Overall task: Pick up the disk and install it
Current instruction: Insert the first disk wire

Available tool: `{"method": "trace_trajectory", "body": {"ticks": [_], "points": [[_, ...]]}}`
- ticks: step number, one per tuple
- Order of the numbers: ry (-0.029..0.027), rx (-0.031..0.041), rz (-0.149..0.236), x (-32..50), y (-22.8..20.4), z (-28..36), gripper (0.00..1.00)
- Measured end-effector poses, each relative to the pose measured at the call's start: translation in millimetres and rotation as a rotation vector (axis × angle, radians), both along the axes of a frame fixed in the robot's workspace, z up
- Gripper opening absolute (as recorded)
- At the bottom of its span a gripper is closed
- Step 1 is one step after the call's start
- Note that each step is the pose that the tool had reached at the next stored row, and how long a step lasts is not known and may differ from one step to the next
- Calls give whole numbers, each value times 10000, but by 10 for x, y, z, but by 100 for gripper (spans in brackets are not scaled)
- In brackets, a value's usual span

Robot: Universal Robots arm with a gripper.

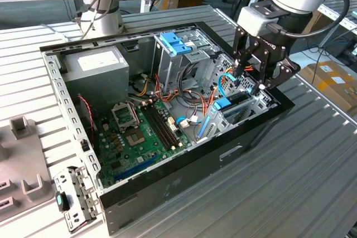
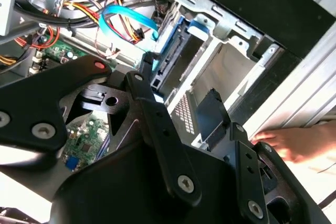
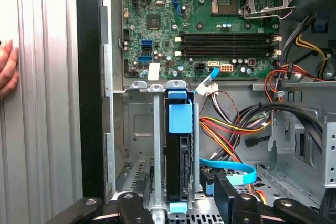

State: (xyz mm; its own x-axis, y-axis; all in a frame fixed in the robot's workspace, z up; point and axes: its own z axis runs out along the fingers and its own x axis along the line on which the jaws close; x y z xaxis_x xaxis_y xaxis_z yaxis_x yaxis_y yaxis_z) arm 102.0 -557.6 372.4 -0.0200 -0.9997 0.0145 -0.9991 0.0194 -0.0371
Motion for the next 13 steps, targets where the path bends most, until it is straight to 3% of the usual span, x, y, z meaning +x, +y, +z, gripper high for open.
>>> {"method": "trace_trajectory", "body": {"ticks": [2,4,5,7,13], "points": [[1,-19,1,3,21,-13,61],[5,-80,1,22,22,-19,61],[8,-120,-1,31,26,-51,61],[9,-125,0,32,37,-87,61],[9,-132,1,32,38,-89,61]]}}
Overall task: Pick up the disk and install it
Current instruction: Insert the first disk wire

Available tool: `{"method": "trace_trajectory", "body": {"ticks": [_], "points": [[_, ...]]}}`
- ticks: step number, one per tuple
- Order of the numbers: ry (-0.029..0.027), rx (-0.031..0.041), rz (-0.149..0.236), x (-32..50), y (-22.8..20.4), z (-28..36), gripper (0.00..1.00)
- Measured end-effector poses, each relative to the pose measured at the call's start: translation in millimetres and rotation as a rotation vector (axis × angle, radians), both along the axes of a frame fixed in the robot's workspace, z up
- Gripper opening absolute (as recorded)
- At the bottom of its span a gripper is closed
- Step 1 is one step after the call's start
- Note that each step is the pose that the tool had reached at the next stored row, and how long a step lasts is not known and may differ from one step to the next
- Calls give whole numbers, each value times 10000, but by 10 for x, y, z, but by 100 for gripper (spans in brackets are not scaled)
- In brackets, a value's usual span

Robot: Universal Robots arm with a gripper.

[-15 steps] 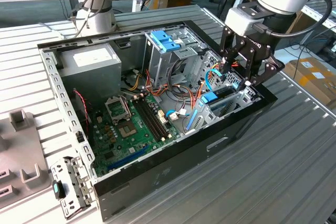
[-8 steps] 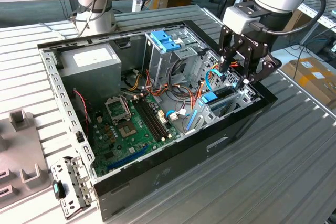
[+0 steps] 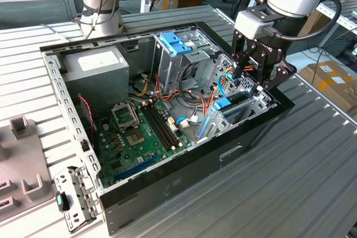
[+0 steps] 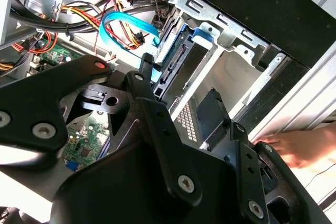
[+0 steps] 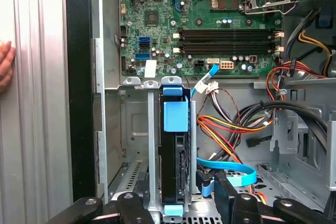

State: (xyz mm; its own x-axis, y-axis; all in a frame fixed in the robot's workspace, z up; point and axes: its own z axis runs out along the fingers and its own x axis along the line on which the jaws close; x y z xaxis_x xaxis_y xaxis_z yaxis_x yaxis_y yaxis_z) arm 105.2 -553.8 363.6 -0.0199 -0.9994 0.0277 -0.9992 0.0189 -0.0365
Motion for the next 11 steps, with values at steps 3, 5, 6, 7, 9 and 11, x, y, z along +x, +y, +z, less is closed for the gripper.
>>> {"method": "trace_trajectory", "body": {"ticks": [3,5,6,7,9,11], "points": [[0,-1,0,0,0,-5,61],[0,-1,0,0,0,-6,61],[0,-1,0,0,0,-6,61],[0,-1,0,0,0,-6,61],[0,0,0,0,0,-7,61],[0,0,0,0,0,-8,59]]}}
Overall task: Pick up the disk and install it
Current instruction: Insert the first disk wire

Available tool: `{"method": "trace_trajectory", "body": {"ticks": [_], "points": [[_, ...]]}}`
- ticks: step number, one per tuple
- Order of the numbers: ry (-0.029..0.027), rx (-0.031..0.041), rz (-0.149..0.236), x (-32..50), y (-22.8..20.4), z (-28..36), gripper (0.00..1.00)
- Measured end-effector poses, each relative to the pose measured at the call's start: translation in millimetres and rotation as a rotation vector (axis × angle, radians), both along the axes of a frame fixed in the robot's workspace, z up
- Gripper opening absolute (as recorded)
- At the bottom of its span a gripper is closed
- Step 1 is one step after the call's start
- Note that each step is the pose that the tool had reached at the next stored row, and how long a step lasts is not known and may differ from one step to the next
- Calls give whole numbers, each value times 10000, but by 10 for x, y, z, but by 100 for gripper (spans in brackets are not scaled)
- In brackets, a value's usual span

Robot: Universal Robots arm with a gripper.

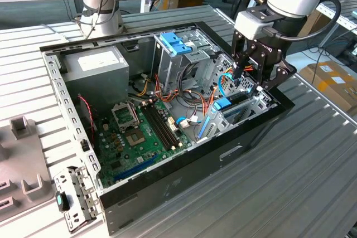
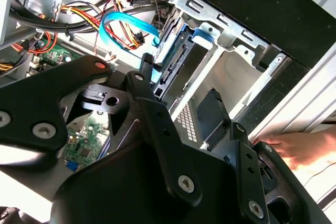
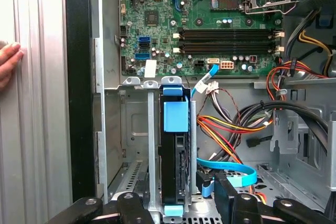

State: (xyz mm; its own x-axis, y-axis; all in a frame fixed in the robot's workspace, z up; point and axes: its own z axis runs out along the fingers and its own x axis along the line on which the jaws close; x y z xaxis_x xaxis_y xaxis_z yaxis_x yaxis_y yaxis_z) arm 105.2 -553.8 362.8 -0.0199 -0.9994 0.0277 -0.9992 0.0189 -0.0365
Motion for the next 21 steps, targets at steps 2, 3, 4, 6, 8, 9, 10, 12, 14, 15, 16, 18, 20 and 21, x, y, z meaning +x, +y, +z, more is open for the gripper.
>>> {"method": "trace_trajectory", "body": {"ticks": [2,3,4,6,8,9,10,12,14,15,16,18,20,21], "points": [[0,0,0,0,0,0,46],[0,-1,0,0,0,0,46],[0,-1,0,0,0,0,46],[0,-1,0,0,0,-1,34],[0,-1,0,0,0,-1,28],[0,-1,0,0,0,-1,22],[0,0,0,0,0,-2,22],[0,-1,0,0,0,-2,22],[0,0,0,0,0,-2,22],[0,-1,0,0,0,-3,22],[0,0,0,0,0,-3,22],[0,0,0,0,0,-3,22],[0,-1,0,0,0,-3,22],[0,0,0,0,0,-4,22]]}}
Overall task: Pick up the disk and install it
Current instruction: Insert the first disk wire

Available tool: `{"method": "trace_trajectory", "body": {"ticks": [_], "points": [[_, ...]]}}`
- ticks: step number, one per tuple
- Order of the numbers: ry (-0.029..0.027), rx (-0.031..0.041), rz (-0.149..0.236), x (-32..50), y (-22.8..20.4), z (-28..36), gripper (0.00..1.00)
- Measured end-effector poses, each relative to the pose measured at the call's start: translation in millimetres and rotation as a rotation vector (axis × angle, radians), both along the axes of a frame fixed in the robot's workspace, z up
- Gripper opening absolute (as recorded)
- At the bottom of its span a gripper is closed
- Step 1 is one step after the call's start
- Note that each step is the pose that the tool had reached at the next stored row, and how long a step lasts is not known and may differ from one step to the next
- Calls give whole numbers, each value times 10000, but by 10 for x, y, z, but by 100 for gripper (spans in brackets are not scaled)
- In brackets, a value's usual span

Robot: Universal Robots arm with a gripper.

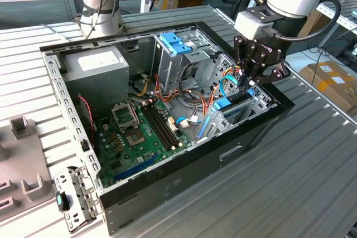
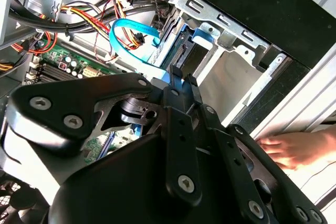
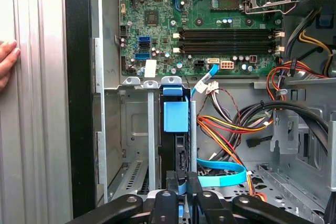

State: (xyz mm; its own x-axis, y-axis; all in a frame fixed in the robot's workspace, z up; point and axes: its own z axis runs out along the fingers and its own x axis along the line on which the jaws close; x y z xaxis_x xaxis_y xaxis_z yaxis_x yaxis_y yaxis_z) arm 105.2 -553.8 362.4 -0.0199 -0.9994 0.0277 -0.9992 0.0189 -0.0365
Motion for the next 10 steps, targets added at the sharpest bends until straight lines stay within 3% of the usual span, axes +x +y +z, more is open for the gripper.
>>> {"method": "trace_trajectory", "body": {"ticks": [3,10], "points": [[0,0,0,0,0,-1,10],[0,0,0,0,0,-2,11]]}}
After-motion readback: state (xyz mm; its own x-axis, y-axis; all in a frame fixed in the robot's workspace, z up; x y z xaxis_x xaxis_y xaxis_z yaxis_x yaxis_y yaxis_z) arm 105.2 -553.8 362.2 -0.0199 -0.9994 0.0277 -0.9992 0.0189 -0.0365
